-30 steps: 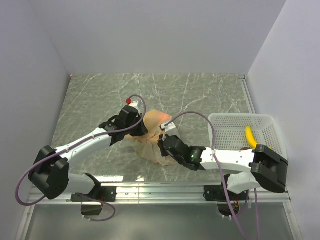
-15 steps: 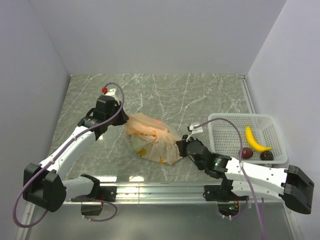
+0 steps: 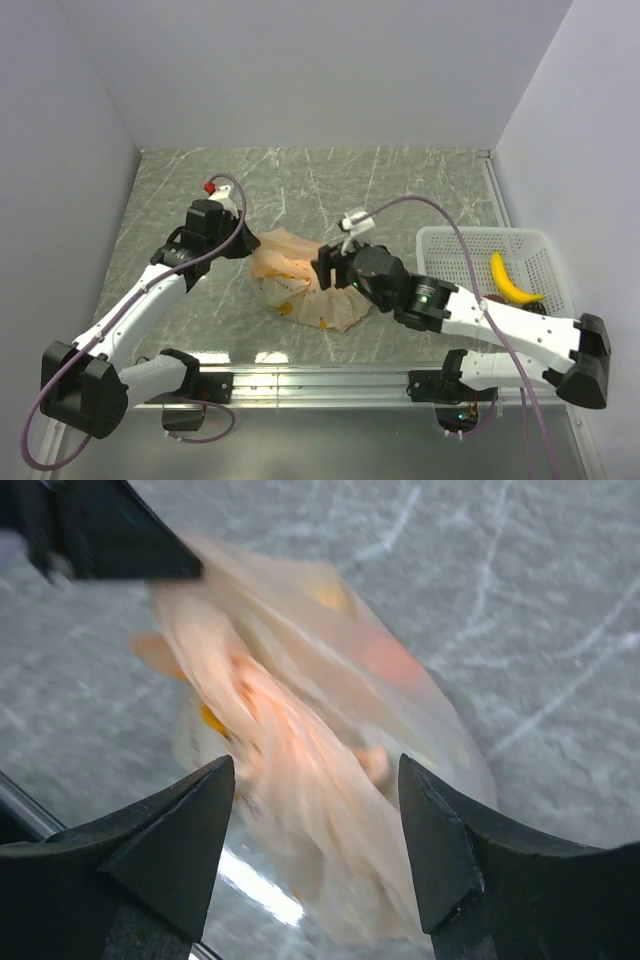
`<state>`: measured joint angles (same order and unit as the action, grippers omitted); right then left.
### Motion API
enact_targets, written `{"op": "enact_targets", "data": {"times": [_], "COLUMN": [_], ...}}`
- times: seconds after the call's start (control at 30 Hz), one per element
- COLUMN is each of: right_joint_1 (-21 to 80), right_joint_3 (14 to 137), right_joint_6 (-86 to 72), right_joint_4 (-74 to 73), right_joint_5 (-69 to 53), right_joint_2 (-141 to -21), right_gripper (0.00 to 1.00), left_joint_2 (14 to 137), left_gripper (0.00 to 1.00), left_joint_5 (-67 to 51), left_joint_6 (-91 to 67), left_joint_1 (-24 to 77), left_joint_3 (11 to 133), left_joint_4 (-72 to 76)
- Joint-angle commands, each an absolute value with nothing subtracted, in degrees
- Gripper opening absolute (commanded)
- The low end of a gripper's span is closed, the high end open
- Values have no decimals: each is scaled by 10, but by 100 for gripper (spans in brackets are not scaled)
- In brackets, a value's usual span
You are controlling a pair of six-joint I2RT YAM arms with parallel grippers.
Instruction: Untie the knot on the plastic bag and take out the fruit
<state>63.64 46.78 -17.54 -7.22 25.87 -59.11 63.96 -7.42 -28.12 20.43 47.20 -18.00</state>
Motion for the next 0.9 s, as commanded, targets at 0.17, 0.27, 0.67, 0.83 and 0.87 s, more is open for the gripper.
{"op": "enact_targets", "data": {"times": [0.17,0.27,0.67,0.83,0.87], "right_joint_1": [641,641,639,639,640], "right_joint_3": [600,605,446,331,313], "right_joint_6": [-214,-225,-290,-334,-338], "right_joint_4": [-136,-152,-199,-117,-95], "right_joint_5": [250,271,392,432,433], "right_joint_2": [-774,-800,-635,-474,-454], "right_gripper": [70,65,0,0,0], "left_joint_2": [592,585,601,651,658], "left_gripper": [0,1,1,0,1], "left_joint_5": [-75,-58,49,-45,-67], "left_joint_6": [-273,-269,-270,-325,-337], "left_joint_1": [202,202,157,64,55], "left_joint_3": [463,464,490,513,515], "left_joint_4": [-160,-169,-195,-155,-142]}}
